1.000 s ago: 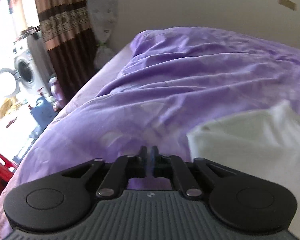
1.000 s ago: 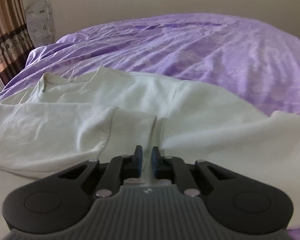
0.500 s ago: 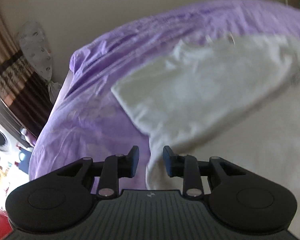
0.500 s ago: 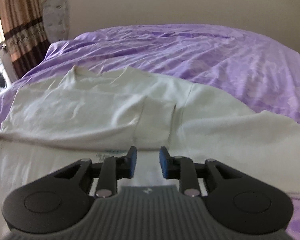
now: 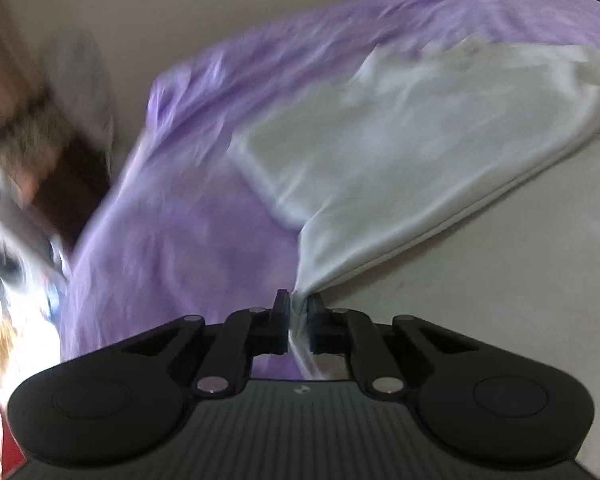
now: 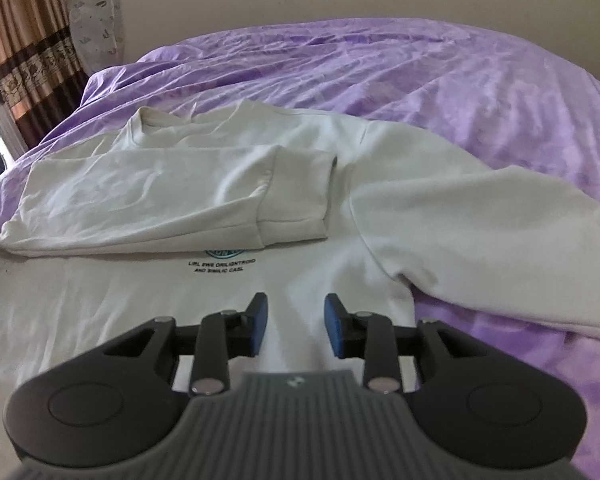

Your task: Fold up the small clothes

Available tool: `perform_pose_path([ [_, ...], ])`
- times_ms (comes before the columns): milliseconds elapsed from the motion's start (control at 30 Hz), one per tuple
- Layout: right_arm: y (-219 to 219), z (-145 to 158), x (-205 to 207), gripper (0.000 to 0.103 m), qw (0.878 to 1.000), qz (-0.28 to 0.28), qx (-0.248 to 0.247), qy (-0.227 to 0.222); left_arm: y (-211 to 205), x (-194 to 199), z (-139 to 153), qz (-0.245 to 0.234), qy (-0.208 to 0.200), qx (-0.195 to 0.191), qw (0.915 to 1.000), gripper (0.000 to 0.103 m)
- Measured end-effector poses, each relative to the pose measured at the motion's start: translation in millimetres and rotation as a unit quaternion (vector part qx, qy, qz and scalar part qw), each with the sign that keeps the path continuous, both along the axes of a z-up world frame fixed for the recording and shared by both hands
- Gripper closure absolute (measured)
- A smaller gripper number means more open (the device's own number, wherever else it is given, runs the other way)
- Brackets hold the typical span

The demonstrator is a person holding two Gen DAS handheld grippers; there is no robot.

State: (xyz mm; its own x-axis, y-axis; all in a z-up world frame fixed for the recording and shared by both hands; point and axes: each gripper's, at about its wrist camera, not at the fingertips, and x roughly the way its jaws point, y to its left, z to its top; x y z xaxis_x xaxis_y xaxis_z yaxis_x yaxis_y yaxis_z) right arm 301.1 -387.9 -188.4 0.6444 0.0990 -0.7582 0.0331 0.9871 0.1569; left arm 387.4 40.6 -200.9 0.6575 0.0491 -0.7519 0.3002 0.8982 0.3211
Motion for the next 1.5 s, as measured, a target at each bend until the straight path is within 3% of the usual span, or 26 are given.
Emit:
perform_pose_path([
  [67,0.0,-2.4,0.0,0.076,1.000,-0.002,0.003,0.005,13.7,4.6,-9.5,0.018,0.026,-0.031,0.9990,0.094],
  [233,4.0,-10.0,-4.1,0.076,1.000,0.011,-0.017,0.024,15.5,10.5,-8.3,0.037,0.042,-0.057,0.9968,0.093],
  [267,3.9,-9.5,-5.7,0.076,0.999,0.013,-0.019,0.024,19.3,11.9,-4.0,0.039,0.048,-0.069,0.9957,0.086],
  [300,3.3,-8.4,-7.0,0.076,0.999,0.013,-0.018,0.022,23.6,12.3,1.0,0.044,0.049,-0.077,0.9948,0.079],
  [367,-0.5,-3.2,-7.9,0.076,1.000,0.012,-0.013,0.016,30.2,8.0,15.7,0.045,0.049,-0.097,0.9930,0.076],
  [467,-7.6,7.7,-5.6,0.077,1.000,0.009,-0.004,-0.001,26.3,-1.2,38.2,0.023,0.026,-0.110,0.9933,0.076],
  [567,-14.9,16.2,0.0,0.083,1.000,-0.006,0.003,-0.010,21.6,5.8,56.6,0.019,0.015,-0.157,0.9873,0.076],
  [700,-23.3,17.5,3.1,0.083,1.000,-0.021,-0.009,-0.010,10.7,33.6,53.1,0.047,0.016,-0.187,0.9811,0.076],
  [833,-36.0,14.7,-9.1,0.085,0.999,-0.032,-0.010,-0.006,11.6,59.8,13.0,0.120,0.058,-0.158,0.9784,0.078],
  [900,-49.0,12.7,-19.7,0.085,0.999,-0.046,-0.011,-0.001,17.5,61.3,2.6,0.133,0.067,-0.164,0.9751,0.073],
  [967,-66.3,13.0,-31.9,0.085,0.998,-0.065,-0.008,0.004,20.6,57.1,10.9,0.148,0.065,-0.174,0.9715,0.073],
  [1100,-119.4,28.3,-61.3,0.083,0.992,-0.121,0.025,-0.002,11.9,40.7,46.4,0.136,0.028,-0.155,0.9782,0.073],
  [1200,-174.8,46.8,-89.4,0.075,0.980,-0.188,0.063,-0.018,0.5,31.7,72.9,0.125,0.018,-0.159,0.9792,0.072],
  [1300,-236.2,60.4,-120.1,0.070,0.958,-0.260,0.116,-0.032,-14.7,30.8,85.3,0.124,0.014,-0.166,0.9781,0.068],
  [1500,-336.5,54.8,-185.6,0.068,0.892,-0.391,0.214,-0.077,-35.7,39.3,70.9,0.169,0.039,-0.182,0.9678,0.066],
])
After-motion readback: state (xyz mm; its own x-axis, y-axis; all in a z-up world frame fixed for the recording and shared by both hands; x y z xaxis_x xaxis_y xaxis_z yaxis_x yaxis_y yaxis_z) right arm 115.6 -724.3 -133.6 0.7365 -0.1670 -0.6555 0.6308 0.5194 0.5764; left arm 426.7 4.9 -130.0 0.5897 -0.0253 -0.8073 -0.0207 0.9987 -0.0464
